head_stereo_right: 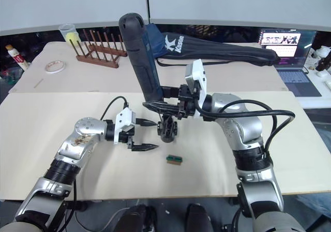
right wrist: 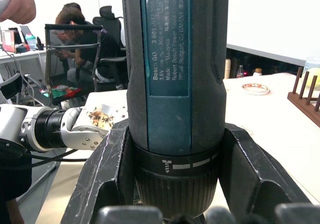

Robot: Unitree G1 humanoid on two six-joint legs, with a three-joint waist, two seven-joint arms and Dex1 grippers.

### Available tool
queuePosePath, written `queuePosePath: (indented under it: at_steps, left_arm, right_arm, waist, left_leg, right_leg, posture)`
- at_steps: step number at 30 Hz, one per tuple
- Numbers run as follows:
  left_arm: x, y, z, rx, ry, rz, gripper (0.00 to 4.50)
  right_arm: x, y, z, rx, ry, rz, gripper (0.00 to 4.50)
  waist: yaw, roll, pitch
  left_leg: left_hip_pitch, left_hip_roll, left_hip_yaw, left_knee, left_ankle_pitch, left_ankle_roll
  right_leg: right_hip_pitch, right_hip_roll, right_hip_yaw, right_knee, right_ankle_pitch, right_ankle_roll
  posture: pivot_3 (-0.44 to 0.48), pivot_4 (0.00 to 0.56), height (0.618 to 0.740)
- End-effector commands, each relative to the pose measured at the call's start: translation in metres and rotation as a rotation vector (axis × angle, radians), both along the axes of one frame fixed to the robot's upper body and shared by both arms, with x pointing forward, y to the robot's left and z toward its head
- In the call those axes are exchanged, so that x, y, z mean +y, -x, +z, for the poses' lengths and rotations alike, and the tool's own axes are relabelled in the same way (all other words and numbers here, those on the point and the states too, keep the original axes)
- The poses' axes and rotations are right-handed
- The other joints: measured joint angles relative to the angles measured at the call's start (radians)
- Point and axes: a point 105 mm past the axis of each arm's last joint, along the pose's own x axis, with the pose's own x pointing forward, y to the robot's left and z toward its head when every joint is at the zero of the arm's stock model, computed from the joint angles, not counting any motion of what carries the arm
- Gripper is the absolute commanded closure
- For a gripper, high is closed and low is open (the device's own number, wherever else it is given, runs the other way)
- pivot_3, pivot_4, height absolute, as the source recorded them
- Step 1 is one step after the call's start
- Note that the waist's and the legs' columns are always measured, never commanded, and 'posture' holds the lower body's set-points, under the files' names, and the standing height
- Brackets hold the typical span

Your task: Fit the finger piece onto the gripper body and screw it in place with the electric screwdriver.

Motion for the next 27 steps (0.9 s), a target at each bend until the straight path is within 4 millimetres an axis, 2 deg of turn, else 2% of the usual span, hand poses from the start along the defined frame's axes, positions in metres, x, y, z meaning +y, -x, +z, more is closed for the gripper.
queuePosePath:
  at_steps: [1, 27]
  left_arm:
    - [-0.0017, -0.0021, 0.0107, -0.046, 0.012, -0.008, 0.0]
    - [-0.001, -0.0011, 0.0101, -0.047, 0.011, -0.008, 0.0]
  right_arm:
    - [0.0013, 0.0076, 0.0211, -0.097, -0.032, 0.026, 2.58]
    - [0.0028, 0.0061, 0.0219, -0.114, -0.023, 0.034, 2.58]
  waist:
    - [0.0, 0.0, 0.0]
    - [0.0, 0.0, 0.0]
  left_leg:
    - [0.0, 0.0, 0.0, 0.0, 0.0, 0.0]
    - [0.0, 0.0, 0.0, 0.0, 0.0, 0.0]
  right_leg:
    - [0.0, 0.0, 0.0, 0.0, 0.0, 0.0]
    - [0.0, 0.0, 0.0, 0.0, 0.0, 0.0]
  posture:
    - [0.0, 0.15, 0.74]
    - [0.0, 0.15, 0.74]
